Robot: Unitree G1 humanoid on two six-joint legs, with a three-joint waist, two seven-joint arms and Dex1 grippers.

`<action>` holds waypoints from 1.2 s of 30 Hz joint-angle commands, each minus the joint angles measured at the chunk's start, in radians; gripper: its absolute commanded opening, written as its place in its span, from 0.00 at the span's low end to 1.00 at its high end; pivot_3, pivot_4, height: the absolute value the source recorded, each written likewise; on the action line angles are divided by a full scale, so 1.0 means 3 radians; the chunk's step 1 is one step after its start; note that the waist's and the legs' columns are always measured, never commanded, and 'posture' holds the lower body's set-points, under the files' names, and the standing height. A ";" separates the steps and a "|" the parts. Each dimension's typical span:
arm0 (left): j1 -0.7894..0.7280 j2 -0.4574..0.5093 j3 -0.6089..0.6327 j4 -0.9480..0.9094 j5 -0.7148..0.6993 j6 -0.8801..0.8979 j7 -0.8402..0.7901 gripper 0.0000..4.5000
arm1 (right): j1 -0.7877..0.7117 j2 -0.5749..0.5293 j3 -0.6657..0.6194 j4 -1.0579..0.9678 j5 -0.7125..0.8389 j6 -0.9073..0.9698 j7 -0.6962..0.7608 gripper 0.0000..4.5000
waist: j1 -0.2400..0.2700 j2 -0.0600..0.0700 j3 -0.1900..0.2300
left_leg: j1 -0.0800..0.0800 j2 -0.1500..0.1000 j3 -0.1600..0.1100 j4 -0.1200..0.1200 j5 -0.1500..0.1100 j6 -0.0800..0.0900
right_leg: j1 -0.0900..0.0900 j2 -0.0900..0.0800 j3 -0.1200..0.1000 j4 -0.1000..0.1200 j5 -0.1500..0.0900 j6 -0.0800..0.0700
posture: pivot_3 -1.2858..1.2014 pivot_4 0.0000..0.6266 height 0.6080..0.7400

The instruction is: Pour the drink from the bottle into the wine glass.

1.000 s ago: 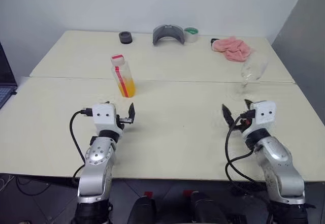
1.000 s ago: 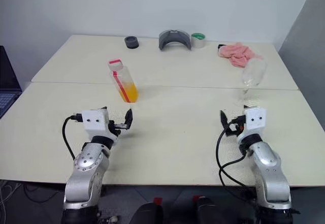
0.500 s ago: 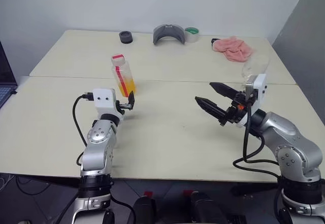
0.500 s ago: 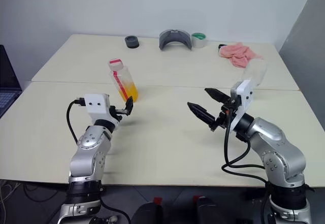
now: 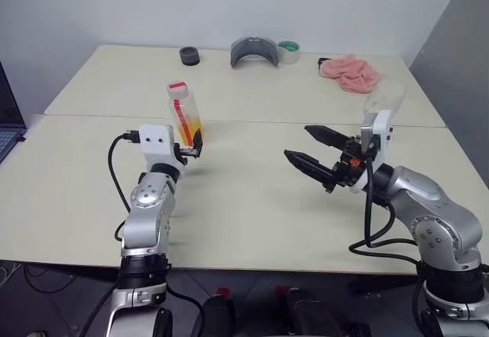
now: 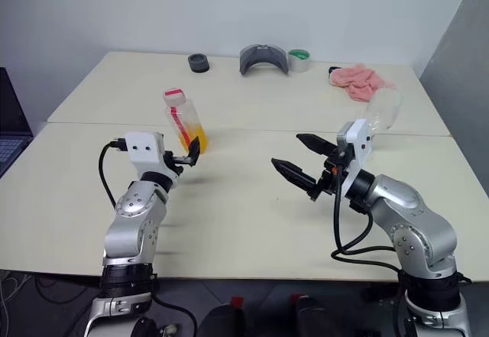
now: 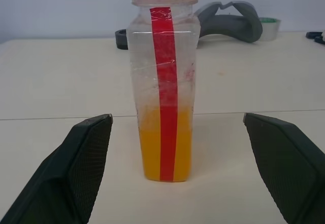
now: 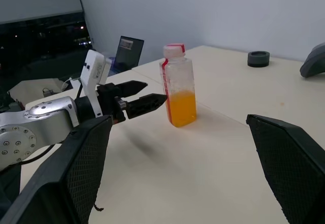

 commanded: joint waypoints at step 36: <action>-0.1543 0.0337 -0.0012 0.2241 0.0049 -0.1023 -0.0423 0.99 | 0.0027 0.0063 -0.0013 -0.0226 -0.0143 -0.0222 -0.0287 1.00 | 0.0002 -0.0002 0.0001 | -0.0002 -0.0002 0.0000 0.0000 0.0000 0.0000 | -0.0001 0.0000 -0.0002 -0.0001 0.0000 0.0000 | 0.52 0.24 1.00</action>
